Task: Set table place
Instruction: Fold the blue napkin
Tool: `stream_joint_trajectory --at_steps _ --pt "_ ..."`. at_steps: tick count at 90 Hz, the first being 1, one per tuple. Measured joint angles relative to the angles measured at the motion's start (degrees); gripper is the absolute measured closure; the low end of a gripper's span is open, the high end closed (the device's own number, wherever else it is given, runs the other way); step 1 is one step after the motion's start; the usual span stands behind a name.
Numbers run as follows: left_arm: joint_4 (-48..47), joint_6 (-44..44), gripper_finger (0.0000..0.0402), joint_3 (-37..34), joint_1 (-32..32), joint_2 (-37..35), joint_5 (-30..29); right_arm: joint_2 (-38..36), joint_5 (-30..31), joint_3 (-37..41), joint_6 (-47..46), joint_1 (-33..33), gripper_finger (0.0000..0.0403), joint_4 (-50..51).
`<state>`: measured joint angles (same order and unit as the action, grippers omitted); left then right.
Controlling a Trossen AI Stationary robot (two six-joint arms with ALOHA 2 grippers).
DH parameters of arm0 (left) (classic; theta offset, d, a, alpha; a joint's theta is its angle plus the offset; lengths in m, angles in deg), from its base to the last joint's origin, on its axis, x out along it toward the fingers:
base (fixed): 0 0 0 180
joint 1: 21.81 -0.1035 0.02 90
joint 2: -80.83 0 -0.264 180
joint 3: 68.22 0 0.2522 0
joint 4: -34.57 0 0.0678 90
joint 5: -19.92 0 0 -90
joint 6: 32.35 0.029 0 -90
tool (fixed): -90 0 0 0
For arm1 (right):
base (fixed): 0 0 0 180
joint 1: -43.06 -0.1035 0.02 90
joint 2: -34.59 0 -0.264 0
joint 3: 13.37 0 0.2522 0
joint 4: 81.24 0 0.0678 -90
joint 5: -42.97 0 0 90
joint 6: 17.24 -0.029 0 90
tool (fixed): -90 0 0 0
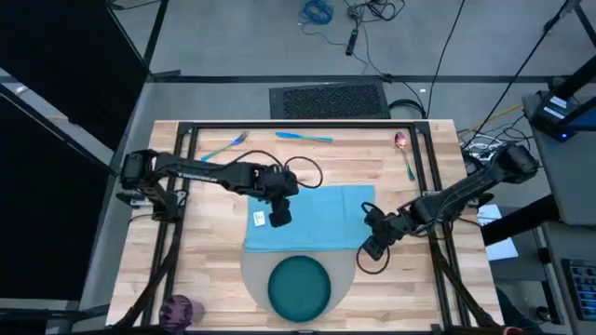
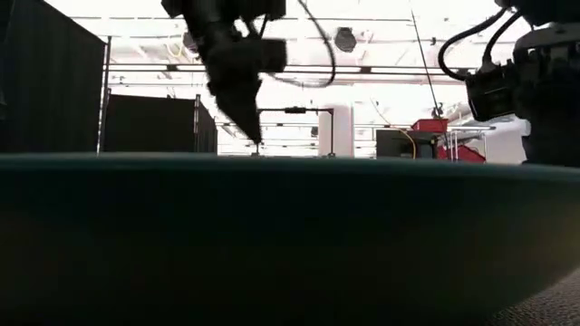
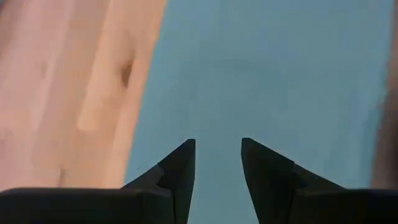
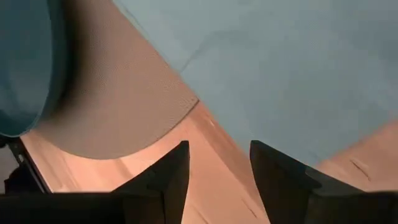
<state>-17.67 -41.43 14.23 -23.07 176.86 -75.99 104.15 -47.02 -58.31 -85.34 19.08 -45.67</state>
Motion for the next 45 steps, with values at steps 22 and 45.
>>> stream_joint_trajectory --at_steps 22,45 --pt "2.86 -2.35 0.0285 -6.35 -0.02 1.01 0.13 0.00 0.01 0.00 1.23 0.70 0.0248 -0.52" --pt "4.03 -2.65 0.0285 -9.80 -0.22 2.38 0.28 1.58 -2.99 1.99 1.73 5.13 0.0248 -0.74"
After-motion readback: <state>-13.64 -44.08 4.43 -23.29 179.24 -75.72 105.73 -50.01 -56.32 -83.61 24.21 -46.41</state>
